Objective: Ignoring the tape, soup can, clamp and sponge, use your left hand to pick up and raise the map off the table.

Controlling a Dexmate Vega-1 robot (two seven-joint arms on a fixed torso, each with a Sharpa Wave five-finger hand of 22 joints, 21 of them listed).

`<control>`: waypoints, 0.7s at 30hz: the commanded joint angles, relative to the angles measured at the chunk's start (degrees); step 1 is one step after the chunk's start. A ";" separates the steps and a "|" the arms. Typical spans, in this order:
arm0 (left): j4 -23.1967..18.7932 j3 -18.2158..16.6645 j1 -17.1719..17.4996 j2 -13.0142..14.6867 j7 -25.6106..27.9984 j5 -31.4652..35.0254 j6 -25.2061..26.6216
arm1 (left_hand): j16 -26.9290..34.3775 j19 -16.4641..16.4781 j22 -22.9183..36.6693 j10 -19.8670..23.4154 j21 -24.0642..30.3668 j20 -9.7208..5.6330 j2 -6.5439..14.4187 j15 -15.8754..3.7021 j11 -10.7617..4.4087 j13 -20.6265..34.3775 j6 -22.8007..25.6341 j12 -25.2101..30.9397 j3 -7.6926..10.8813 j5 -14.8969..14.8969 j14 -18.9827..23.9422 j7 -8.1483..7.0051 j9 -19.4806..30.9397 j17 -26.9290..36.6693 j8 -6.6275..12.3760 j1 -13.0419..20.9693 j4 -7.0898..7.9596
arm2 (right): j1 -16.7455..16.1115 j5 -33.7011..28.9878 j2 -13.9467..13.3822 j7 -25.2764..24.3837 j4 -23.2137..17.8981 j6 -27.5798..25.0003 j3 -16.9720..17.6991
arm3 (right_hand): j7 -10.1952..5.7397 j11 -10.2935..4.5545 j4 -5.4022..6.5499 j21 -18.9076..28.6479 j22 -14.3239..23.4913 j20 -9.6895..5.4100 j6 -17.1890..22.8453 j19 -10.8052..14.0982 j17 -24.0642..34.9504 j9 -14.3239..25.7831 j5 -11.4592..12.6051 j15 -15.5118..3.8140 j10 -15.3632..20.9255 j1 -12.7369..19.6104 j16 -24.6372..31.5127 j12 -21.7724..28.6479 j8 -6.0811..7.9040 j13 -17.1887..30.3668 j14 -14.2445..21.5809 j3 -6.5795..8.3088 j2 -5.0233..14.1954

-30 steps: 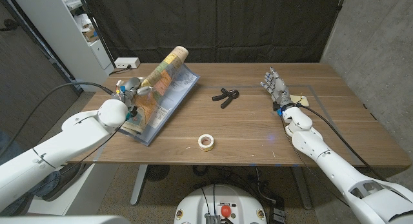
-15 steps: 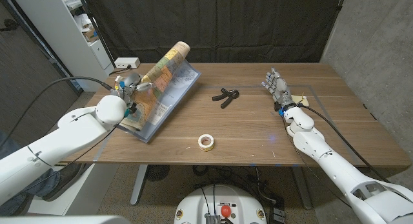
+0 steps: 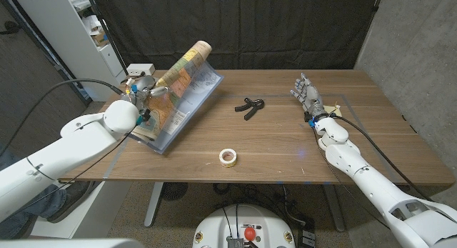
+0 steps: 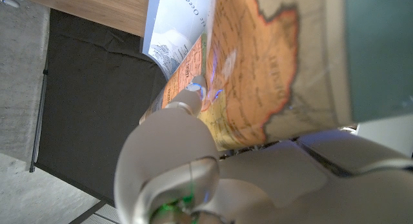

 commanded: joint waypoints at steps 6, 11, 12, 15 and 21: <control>-2.27 -2.62 0.84 0.95 -0.36 0.31 0.28 | -0.26 -0.36 0.10 -0.10 0.29 0.09 0.08 0.51 -0.15 0.43 4.06 -0.18 0.74 -0.04 0.29 0.29 3.58 0.20 0.09 -0.34 0.79 | 1.29 0.00 0.50 0.94 1.71 0.32 -0.10 | -0.17 -0.28 -0.08 0.02 0.20 0.03 0.49 0.37 0.30 0.17 -0.01 0.06 0.52 0.07 0.26 0.04 -0.12 0.16 0.24 -0.22 0.59; -3.21 -3.30 0.89 0.86 -0.19 0.41 1.33 | -0.26 -0.47 0.09 -0.09 0.33 0.13 0.07 0.59 -0.06 0.55 4.10 -0.23 0.73 -0.05 0.27 0.35 3.62 0.25 0.07 -0.32 0.71 | 1.32 0.00 0.46 0.94 1.73 0.31 -0.06 | -0.17 -0.25 -0.09 0.02 0.20 0.01 0.50 0.38 0.30 0.17 -0.01 0.04 0.56 0.08 0.25 0.05 -0.13 0.16 0.23 -0.22 0.61; -3.30 -3.49 1.02 0.99 -0.33 0.46 1.09 | -0.28 -0.50 0.09 -0.11 0.32 0.14 0.08 0.65 -0.01 0.56 4.02 -0.24 0.73 -0.05 0.23 0.36 3.62 0.25 0.04 -0.32 0.71 | 1.31 0.02 0.45 0.95 1.73 0.34 -0.03 | -0.18 -0.23 -0.10 0.02 0.20 0.01 0.50 0.39 0.30 0.17 -0.01 0.05 0.54 0.09 0.25 0.04 -0.13 0.16 0.23 -0.22 0.62; -3.65 -3.74 1.05 1.19 -0.62 0.61 1.06 | -0.31 -0.80 0.09 -0.43 0.25 0.25 0.14 0.83 0.00 0.65 3.87 -0.41 0.75 -0.05 0.10 0.28 3.65 0.31 -0.04 -0.26 0.65 | 1.25 0.14 0.44 0.78 1.65 0.23 0.09 | -0.17 -0.27 -0.08 0.02 0.20 0.04 0.53 0.39 0.31 0.17 -0.01 0.01 0.54 0.06 0.26 0.04 -0.12 0.16 0.24 -0.23 0.64; -4.79 -4.38 1.04 1.56 -0.78 1.11 1.70 | -0.35 -1.10 0.09 -0.37 0.21 0.33 0.13 1.00 0.01 0.77 3.84 -0.45 0.76 -0.05 0.02 0.25 3.67 0.34 -0.10 -0.21 0.55 | 1.09 0.27 0.43 0.74 1.60 0.32 0.23 | -0.19 -0.34 -0.11 0.02 0.19 0.02 0.52 0.41 0.31 0.17 -0.01 0.03 0.54 0.10 0.26 0.03 -0.13 0.16 0.28 -0.21 0.70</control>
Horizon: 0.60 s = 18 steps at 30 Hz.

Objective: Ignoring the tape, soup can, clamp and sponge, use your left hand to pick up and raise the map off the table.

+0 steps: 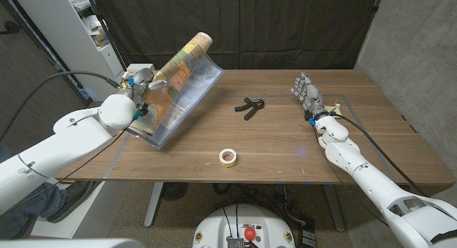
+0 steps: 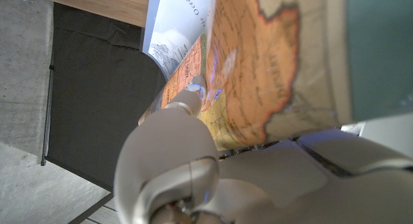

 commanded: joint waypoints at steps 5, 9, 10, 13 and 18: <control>-2.59 -2.18 0.52 0.84 -0.62 1.09 0.81 | -0.04 -0.35 0.08 -0.21 0.24 -0.13 0.44 0.34 -0.01 0.23 3.62 -0.06 0.70 0.11 -0.16 0.34 3.69 0.13 0.12 0.18 0.49 | -0.24 0.43 0.06 -0.15 0.08 0.09 0.36 | -0.21 -0.02 -0.13 0.02 0.20 0.00 0.55 0.43 0.30 0.17 -0.05 0.06 0.21 0.14 0.26 0.02 -0.12 0.16 0.29 -0.19 0.74; -3.46 -2.69 0.43 0.84 -0.61 1.39 1.75 | -0.04 -0.41 0.07 -0.10 0.26 -0.14 0.37 0.29 -0.08 0.31 3.61 -0.06 0.62 0.09 0.00 0.35 3.70 0.10 0.08 -0.01 0.58 | -0.67 0.60 -0.12 -0.37 -0.26 -0.02 0.54 | -0.19 0.07 -0.14 0.01 0.20 0.04 0.53 0.41 0.31 0.17 -0.05 0.04 0.16 0.13 0.28 -0.01 -0.13 0.16 0.34 -0.21 0.74; -3.63 -2.84 0.46 0.86 -0.67 1.44 1.85 | -0.04 -0.42 0.07 -0.11 0.27 -0.15 0.33 0.31 -0.14 0.33 3.79 -0.08 0.62 0.09 0.02 0.32 3.70 0.09 0.15 0.00 0.54 | -0.76 0.59 -0.17 -0.43 -0.37 -0.02 0.57 | -0.19 0.06 -0.14 0.01 0.20 0.05 0.55 0.42 0.31 0.17 -0.05 0.04 0.17 0.13 0.27 0.00 -0.13 0.16 0.33 -0.20 0.77; -4.03 -3.23 0.50 1.10 -0.97 1.71 1.90 | 0.02 -0.44 0.07 -0.05 0.30 -0.12 0.19 0.32 -0.02 0.39 3.82 -0.09 0.56 0.08 0.08 0.32 3.68 0.13 0.12 0.09 0.39 | -1.00 0.60 -0.25 -0.56 -0.64 0.02 0.64 | -0.19 0.10 -0.15 0.01 0.19 0.06 0.55 0.41 0.31 0.17 -0.06 0.05 0.21 0.13 0.28 0.01 -0.13 0.16 0.35 -0.21 0.77; -4.48 -3.74 0.48 1.26 -1.47 2.17 1.49 | 0.07 -0.44 0.07 0.07 0.35 -0.09 0.10 0.08 -0.11 0.46 3.86 -0.08 0.54 0.08 0.13 0.29 3.65 0.17 0.08 0.20 0.23 | -1.41 0.68 -0.37 -0.82 -1.11 0.01 0.77 | -0.18 0.09 -0.16 0.01 0.19 0.07 0.54 0.41 0.31 0.17 -0.06 -0.01 0.22 0.12 0.26 0.01 -0.14 0.16 0.31 -0.23 0.76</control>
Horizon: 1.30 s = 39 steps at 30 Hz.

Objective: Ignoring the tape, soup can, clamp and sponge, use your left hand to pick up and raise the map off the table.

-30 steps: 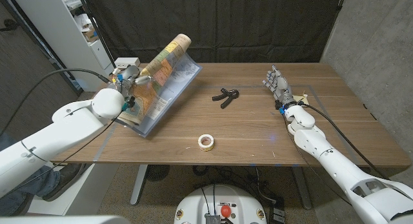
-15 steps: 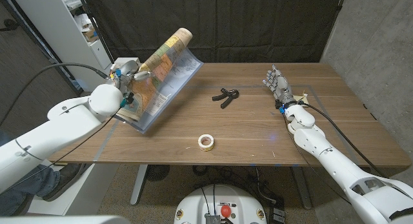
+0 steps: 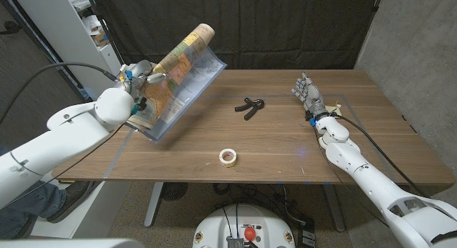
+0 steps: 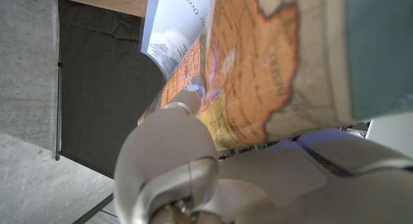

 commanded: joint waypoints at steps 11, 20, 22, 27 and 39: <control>-2.42 -2.46 -0.41 0.10 -1.65 1.43 0.61 | 0.08 -0.24 0.06 0.10 0.42 0.19 0.34 0.21 0.00 0.49 3.51 -0.17 0.42 0.16 0.22 0.35 3.64 0.18 0.45 0.27 0.25 | -1.06 0.34 -0.46 -0.41 -0.83 0.12 0.51 | 0.03 0.06 -0.20 -0.01 0.19 0.08 0.37 0.39 0.31 0.17 -0.07 0.06 0.26 -0.13 0.26 0.01 -0.13 0.16 0.34 -0.22 0.53; -3.13 -2.77 -1.05 -0.29 -1.80 1.84 1.36 | 0.04 -0.31 0.06 0.00 0.49 0.27 0.33 0.24 -0.11 0.66 3.38 -0.31 0.44 0.17 0.28 0.34 3.73 0.15 0.36 0.34 0.15 | -0.44 0.44 -0.27 0.09 0.17 0.27 0.51 | -0.14 -0.16 -0.34 0.09 0.19 -0.30 0.54 0.66 0.25 0.17 -0.08 -0.24 0.73 0.00 0.25 0.17 -0.08 0.16 0.47 -0.22 0.50; -3.40 -3.09 -0.89 -0.40 -1.66 2.06 1.37 | 0.06 -0.31 0.06 0.02 0.53 0.28 0.32 0.15 -0.17 0.71 3.38 -0.33 0.44 0.17 0.32 0.29 3.76 0.16 0.35 0.37 0.12 | -0.30 0.49 -0.20 0.17 0.43 0.25 0.50 | -0.19 -0.18 -0.33 0.09 0.19 -0.32 0.56 0.68 0.25 0.17 -0.08 -0.26 0.73 -0.01 0.27 0.16 -0.08 0.16 0.52 -0.23 0.50; -4.04 -3.40 -0.98 -0.42 -1.63 2.54 2.30 | 0.07 -0.32 0.05 0.03 0.58 0.31 0.30 0.08 -0.12 0.80 3.36 -0.38 0.38 0.16 0.34 0.20 3.79 0.19 0.32 0.35 0.11 | -0.01 0.51 -0.08 0.46 0.85 0.31 0.44 | -0.15 -0.17 -0.34 0.10 0.19 -0.29 0.61 0.73 0.25 0.17 -0.09 -0.27 0.70 0.00 0.28 0.14 -0.06 0.16 0.58 -0.22 0.53; -4.35 -3.22 -1.37 -0.66 -2.11 3.09 2.96 | 0.10 -0.57 0.05 0.06 0.61 0.42 0.22 0.04 -0.20 0.99 3.38 -0.49 0.28 0.13 0.30 0.26 3.81 0.28 0.23 0.44 -0.01 | 0.22 0.39 -0.15 0.55 1.08 0.18 0.36 | -0.12 -0.26 -0.37 0.27 0.19 -0.55 0.75 1.24 0.23 0.17 -0.10 -0.46 1.01 0.02 0.46 0.22 -0.03 0.15 1.12 -0.21 0.59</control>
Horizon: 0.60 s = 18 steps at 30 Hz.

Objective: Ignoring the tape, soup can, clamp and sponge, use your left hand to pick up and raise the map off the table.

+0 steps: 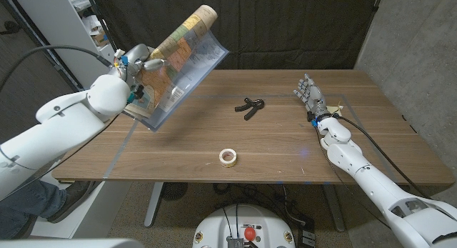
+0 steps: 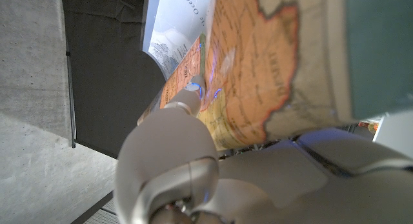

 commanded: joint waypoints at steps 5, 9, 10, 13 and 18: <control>-0.79 -0.27 -0.53 -0.48 -0.26 0.72 1.15 | 0.09 -0.29 0.05 0.13 0.40 0.16 0.55 0.10 -0.05 0.32 3.40 -0.04 0.21 0.31 0.26 0.37 3.87 0.37 0.24 0.21 -0.03 | 0.39 -0.08 0.15 0.21 0.46 0.14 -0.06 | 0.03 0.06 -0.15 0.27 0.19 -0.28 0.64 0.96 0.22 0.16 -0.10 -0.19 0.80 0.04 0.45 0.24 -0.01 0.15 0.85 0.03 0.61; -0.72 -0.35 -0.30 -0.45 -0.46 0.88 0.82 | 0.08 -0.34 0.04 0.26 0.42 0.19 0.58 0.14 -0.13 0.39 3.44 -0.03 0.18 0.30 0.29 0.37 3.89 0.37 0.22 0.16 0.02 | 0.15 -0.17 0.03 -0.14 -0.01 -0.03 -0.06 | 0.03 0.06 -0.14 0.25 0.18 -0.26 0.67 0.95 0.22 0.16 -0.12 -0.19 0.79 0.01 0.43 0.22 -0.01 0.15 0.81 0.01 0.62; -0.79 -0.21 -0.43 -0.48 -0.46 0.88 1.21 | 0.08 -0.34 0.04 0.27 0.44 0.17 0.55 0.09 -0.14 0.42 3.48 -0.05 0.17 0.30 0.30 0.37 3.88 0.38 0.22 0.18 -0.02 | 0.05 -0.13 0.04 -0.24 -0.11 -0.04 -0.03 | 0.01 0.07 -0.14 0.25 0.18 -0.23 0.68 0.95 0.23 0.16 -0.12 -0.18 0.78 0.00 0.42 0.21 0.00 0.15 0.80 0.01 0.62; -0.52 -0.25 -0.36 -0.37 -0.75 0.89 1.01 | 0.03 -0.39 0.04 0.25 0.45 0.20 0.57 0.11 -0.11 0.46 3.46 -0.08 0.16 0.30 0.26 0.41 3.88 0.35 0.18 0.11 0.05 | -0.22 -0.21 0.03 -0.53 -0.49 -0.03 -0.03 | 0.00 0.08 -0.15 0.22 0.18 -0.22 0.64 0.90 0.22 0.16 -0.12 -0.17 0.79 0.00 0.41 0.20 -0.03 0.15 0.81 0.00 0.62; 0.15 -0.66 -0.10 -0.41 -1.14 0.91 -0.09 | -0.02 -0.39 0.04 0.28 0.51 0.18 0.58 0.05 -0.08 0.55 3.50 -0.13 0.12 0.28 0.24 0.35 3.90 0.33 0.16 0.03 0.10 | -0.62 -0.49 -0.17 -1.34 -1.56 -0.29 -0.05 | 0.01 0.13 -0.16 0.20 0.18 -0.16 0.67 0.90 0.22 0.16 -0.13 -0.11 0.82 0.01 0.39 0.20 -0.03 0.15 0.80 0.01 0.66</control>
